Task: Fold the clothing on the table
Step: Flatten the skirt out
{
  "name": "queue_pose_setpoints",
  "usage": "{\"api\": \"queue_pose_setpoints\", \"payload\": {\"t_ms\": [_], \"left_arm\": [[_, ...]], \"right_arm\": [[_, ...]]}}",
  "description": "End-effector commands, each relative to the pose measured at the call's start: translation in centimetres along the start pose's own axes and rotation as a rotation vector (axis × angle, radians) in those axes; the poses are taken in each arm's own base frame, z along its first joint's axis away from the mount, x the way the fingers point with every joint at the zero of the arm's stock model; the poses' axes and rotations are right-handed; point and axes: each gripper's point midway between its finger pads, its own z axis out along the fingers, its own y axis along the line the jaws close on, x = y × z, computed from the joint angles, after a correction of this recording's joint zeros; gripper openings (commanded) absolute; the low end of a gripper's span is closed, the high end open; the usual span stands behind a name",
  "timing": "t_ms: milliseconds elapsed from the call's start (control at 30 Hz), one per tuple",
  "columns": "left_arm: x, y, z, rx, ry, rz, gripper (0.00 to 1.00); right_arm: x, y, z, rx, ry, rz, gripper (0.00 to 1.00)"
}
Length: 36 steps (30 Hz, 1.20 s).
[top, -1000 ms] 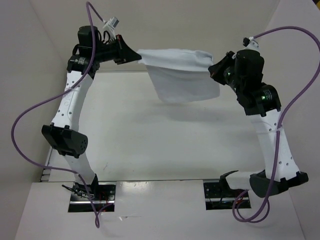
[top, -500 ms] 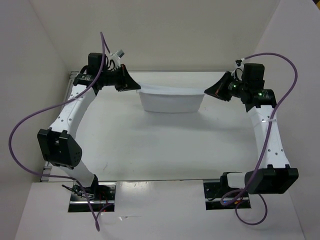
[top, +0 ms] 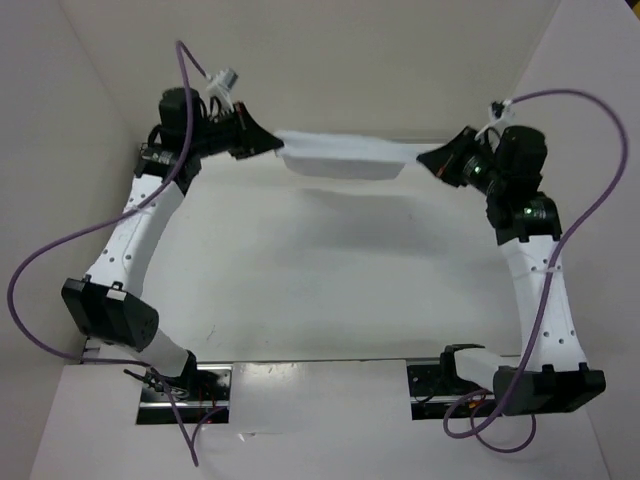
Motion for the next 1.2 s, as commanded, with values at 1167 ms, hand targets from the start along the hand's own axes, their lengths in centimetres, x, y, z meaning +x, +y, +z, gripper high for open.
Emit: {"api": "queue_pose_setpoints", "payload": {"t_ms": [1167], "left_arm": [[24.7, 5.8, -1.6, -0.138, 0.511, -0.466, 0.03]], "right_arm": [[21.6, -7.1, -5.1, 0.293, 0.574, 0.312, 0.00]]}}
